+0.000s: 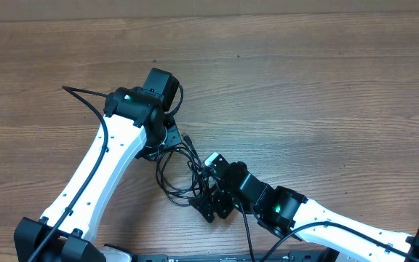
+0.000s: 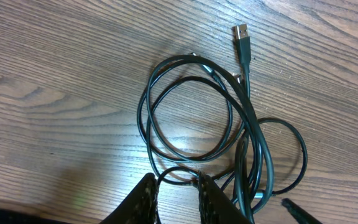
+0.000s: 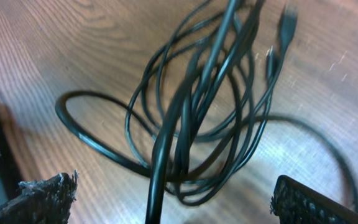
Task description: Untangle cables
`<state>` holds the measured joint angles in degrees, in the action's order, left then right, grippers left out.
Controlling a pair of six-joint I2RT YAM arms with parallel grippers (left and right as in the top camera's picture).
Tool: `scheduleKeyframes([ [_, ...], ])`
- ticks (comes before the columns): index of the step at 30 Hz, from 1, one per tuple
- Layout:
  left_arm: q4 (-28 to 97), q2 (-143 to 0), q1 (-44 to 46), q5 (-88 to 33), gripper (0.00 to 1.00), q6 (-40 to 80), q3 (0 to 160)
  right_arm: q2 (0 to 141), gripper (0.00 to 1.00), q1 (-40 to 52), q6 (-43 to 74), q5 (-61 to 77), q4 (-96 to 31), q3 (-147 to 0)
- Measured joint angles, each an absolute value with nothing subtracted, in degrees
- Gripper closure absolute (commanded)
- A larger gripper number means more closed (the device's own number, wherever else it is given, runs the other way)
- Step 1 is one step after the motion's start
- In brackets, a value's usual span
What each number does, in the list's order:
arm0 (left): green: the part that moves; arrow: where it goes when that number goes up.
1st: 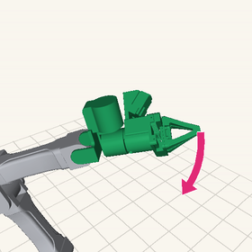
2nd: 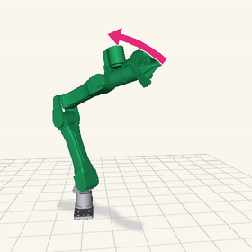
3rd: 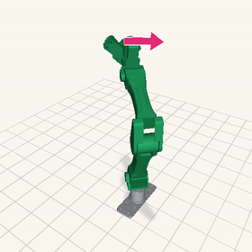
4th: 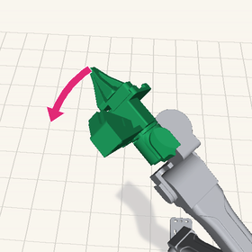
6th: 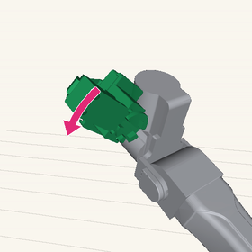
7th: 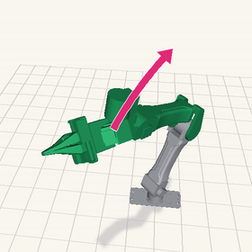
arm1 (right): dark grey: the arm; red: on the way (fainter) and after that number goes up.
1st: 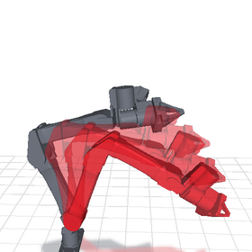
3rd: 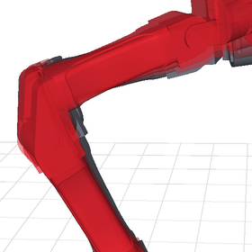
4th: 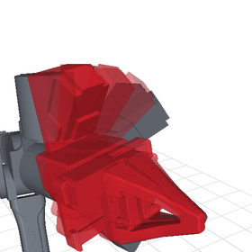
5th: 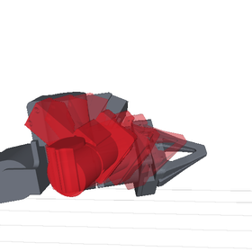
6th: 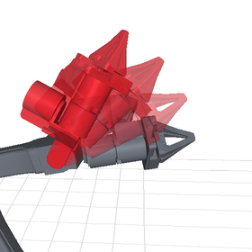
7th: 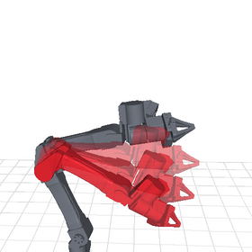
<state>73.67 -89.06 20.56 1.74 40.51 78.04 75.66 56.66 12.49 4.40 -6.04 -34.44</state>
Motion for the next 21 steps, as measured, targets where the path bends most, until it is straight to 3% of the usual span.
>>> scheduleKeyframes([
  [2,73.67,-89.06,20.56,1.74,0.76,40.51,78.04,75.66,0.24,56.66,10.22,3.33,-3.64,-34.44],
  [7,73.67,-89.06,20.56,1.74,0.77,40.51,78.04,76.31,0.25,56.66,7.92,2.28,-1.83,-34.46],
  [11,73.56,-89.06,20.56,1.74,0.77,40.53,78.04,79.22,0.19,56.66,7.42,2.07,-1.41,-34.46],
  [16,73.47,-89.06,20.56,1.74,0.77,40.51,78.04,82.78,0.28,56.66,7.29,2.07,0.64,-34.46],
  [19,73.47,-89.06,20.56,1.74,0.76,40.53,78.04,83.0,0.41,56.66,7.44,2.04,1.83,-34.46],
  [21,73.47,-89.06,20.56,1.74,0.76,40.51,78.04,83.0,0.42,56.66,7.22,2.07,2.31,-34.46],
])
